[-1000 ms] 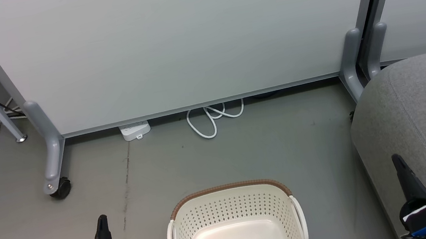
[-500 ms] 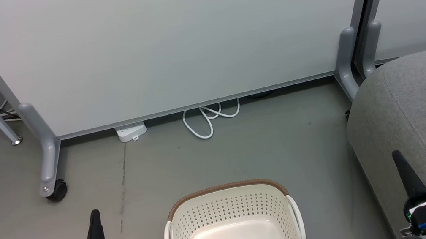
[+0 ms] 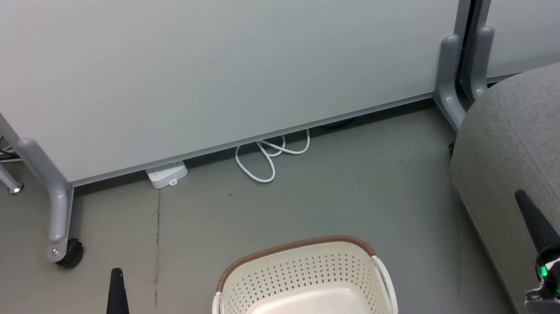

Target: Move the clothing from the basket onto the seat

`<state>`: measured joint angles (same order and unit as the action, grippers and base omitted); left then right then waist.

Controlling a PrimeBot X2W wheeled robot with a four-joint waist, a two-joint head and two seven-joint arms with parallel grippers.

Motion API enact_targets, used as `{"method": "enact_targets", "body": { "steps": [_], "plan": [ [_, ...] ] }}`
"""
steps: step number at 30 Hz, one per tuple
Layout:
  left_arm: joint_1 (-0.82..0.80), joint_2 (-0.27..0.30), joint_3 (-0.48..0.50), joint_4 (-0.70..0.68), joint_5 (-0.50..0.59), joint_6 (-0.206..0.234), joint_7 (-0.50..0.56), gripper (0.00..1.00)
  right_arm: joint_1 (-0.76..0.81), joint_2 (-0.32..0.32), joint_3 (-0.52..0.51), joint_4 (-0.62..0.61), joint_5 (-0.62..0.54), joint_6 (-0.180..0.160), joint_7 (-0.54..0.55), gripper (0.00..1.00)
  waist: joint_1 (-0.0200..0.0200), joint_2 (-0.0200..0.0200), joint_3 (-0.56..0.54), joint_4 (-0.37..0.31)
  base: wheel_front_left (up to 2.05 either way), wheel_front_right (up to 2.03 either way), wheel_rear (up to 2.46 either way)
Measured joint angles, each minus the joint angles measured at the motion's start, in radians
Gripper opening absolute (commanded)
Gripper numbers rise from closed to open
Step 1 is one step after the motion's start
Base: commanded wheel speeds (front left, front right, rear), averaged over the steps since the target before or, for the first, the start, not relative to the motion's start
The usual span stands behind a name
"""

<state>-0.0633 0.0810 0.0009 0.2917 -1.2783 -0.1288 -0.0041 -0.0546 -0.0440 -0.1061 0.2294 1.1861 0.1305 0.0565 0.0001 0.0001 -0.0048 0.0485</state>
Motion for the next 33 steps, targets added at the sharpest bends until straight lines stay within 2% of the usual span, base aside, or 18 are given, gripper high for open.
{"method": "enact_targets", "body": {
  "steps": [33],
  "plan": [
    [-0.025, -0.015, 0.067, -0.03, -0.232, 0.0, 0.073, 0.0, -0.036, -0.002, -0.005, 0.011, 0.288, 0.0, 0.039, 0.0, 0.0, 0.0, 0.005, -0.031, 0.0, 0.0, 0.0]
  ]
}}
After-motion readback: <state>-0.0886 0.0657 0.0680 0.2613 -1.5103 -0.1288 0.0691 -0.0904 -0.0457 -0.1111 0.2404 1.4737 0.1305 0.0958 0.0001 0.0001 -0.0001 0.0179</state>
